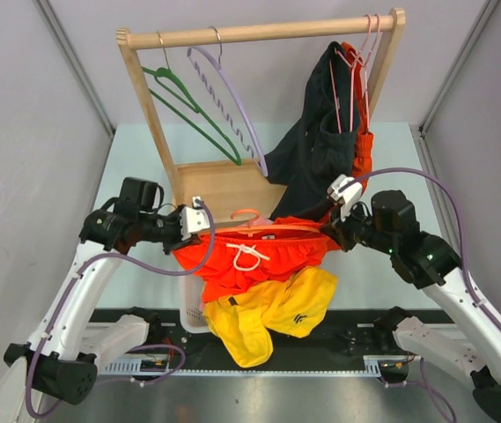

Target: Place the shorts on the hanger

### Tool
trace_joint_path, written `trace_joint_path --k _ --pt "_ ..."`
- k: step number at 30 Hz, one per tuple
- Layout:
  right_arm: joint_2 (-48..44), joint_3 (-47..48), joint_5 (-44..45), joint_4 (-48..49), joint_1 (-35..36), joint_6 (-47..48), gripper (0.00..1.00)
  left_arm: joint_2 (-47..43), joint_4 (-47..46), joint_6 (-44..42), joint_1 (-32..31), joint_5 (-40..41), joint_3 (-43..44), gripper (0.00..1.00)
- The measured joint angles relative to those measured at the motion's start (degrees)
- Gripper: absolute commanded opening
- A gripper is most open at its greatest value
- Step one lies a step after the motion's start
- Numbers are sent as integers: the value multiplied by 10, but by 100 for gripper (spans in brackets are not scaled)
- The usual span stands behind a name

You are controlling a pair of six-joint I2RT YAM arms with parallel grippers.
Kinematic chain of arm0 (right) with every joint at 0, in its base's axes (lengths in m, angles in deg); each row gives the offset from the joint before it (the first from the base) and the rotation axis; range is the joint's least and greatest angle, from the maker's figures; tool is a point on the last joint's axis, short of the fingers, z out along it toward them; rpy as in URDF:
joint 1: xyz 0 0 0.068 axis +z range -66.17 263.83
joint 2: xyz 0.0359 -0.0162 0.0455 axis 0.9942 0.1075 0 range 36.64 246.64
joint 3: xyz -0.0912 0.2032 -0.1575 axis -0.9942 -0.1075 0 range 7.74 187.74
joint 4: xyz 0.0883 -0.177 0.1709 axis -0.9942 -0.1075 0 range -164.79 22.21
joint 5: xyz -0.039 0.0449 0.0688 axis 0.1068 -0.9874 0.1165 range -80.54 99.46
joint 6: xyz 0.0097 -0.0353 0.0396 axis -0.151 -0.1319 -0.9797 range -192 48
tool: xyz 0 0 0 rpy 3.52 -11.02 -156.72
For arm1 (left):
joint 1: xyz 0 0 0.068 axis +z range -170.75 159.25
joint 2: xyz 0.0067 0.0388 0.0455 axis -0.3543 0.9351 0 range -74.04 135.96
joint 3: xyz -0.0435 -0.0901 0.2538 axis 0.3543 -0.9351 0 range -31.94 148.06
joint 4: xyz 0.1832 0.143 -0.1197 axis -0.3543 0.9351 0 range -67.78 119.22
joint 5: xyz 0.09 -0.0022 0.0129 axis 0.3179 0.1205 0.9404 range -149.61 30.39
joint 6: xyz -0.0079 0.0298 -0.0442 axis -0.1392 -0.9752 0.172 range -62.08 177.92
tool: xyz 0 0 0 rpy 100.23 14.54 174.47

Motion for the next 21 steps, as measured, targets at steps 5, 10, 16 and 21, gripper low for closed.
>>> trace_joint_path --k 5,10,16,21 --pt "21 25 19 0 12 0 58 -1 5 7 0 1 12 0" --pt "12 52 -5 0 11 28 68 -7 25 6 0 5 13 0" --pt "8 79 -89 12 12 71 69 -7 41 2 1 -8 28 0" --pt "28 86 -159 26 29 122 65 -7 55 -4 1 -31 50 0"
